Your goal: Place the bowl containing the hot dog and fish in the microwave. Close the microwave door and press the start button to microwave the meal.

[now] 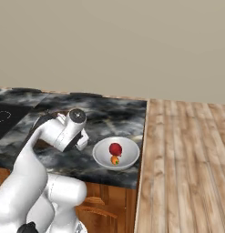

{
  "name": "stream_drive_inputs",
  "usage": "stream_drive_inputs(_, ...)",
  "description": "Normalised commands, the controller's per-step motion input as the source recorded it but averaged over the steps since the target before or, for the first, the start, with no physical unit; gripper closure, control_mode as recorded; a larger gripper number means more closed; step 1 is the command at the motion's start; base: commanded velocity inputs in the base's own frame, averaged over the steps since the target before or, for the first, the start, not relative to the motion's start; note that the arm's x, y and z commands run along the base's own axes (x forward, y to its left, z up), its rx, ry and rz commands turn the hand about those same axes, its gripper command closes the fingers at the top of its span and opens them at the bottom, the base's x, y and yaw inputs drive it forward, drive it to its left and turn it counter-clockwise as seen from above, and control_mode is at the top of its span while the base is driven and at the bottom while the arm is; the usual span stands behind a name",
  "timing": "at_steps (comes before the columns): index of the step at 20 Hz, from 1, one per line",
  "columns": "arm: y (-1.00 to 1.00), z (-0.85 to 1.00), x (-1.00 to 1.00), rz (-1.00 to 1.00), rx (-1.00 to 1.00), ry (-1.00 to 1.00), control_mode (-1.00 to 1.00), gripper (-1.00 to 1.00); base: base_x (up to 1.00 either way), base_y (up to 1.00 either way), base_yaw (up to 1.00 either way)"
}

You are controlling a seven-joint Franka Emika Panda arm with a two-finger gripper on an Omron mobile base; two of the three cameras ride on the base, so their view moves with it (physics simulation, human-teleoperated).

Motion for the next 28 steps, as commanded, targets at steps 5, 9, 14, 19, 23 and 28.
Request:
stream_drive_inputs(5,0.0,0.97,-0.49,0.02,0.0,-0.13,-1.0,1.0,0.0,0.0,0.0)
stream_drive_inputs(9,-0.24,0.93,-0.58,0.0,0.0,-0.02,-1.0,1.0,0.0,0.0,0.0)
stream_drive_inputs(14,-0.6,0.83,-0.46,0.0,0.0,0.08,-1.0,1.0,0.0,0.0,0.0)
stream_drive_inputs(19,-0.73,0.54,-0.41,-0.05,0.0,0.1,-1.0,1.0,0.0,0.0,0.0)
stream_drive_inputs(23,-0.67,0.22,-0.62,-0.05,0.0,0.01,-1.0,1.0,0.0,0.0,0.0)
stream_drive_inputs(28,-0.28,0.03,-0.66,0.0,0.0,0.0,-1.0,1.0,0.0,0.0,0.0)
